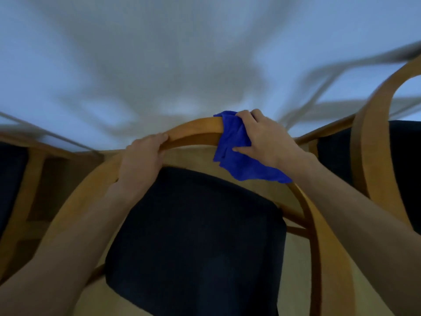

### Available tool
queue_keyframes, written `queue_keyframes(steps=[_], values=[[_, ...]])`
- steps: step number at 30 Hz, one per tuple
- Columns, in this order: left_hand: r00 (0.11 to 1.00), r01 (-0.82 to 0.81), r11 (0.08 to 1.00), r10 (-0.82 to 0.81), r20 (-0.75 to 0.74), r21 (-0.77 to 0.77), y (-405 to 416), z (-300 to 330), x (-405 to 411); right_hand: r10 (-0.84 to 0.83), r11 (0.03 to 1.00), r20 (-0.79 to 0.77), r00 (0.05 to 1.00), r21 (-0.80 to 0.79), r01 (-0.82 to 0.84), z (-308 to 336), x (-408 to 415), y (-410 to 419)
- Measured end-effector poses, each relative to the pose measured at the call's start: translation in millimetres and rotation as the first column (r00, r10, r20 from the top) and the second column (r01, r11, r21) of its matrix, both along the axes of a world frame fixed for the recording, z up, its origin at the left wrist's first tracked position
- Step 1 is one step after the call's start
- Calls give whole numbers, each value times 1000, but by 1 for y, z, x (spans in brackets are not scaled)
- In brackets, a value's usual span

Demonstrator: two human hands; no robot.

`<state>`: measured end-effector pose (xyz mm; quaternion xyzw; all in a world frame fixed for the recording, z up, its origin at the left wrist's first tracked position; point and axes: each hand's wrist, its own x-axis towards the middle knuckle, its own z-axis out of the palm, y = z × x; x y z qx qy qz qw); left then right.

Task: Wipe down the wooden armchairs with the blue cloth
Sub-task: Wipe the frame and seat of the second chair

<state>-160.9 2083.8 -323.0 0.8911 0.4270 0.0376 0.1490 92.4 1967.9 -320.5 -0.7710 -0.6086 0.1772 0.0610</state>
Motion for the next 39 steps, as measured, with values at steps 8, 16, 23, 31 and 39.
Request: queue_keyframes(steps=[8,16,23,31,39], values=[[987,40,988,-17,-157,146,14,-11,-5,439,898,369,819,-219,-382,-9,-96,117],[997,-75,990,70,43,121,14,-22,-8,348,937,287,892,-82,-339,-12,-83,101],[998,-57,983,60,-14,177,13,-20,-2,-232,971,2,973,-64,232,-5,9,-25],[990,-82,975,104,-97,205,5,-23,8,-42,998,211,977,-43,52,-3,-26,45],[994,-69,987,80,-68,143,6,-25,3,297,954,390,871,-157,-255,-21,-109,123]])
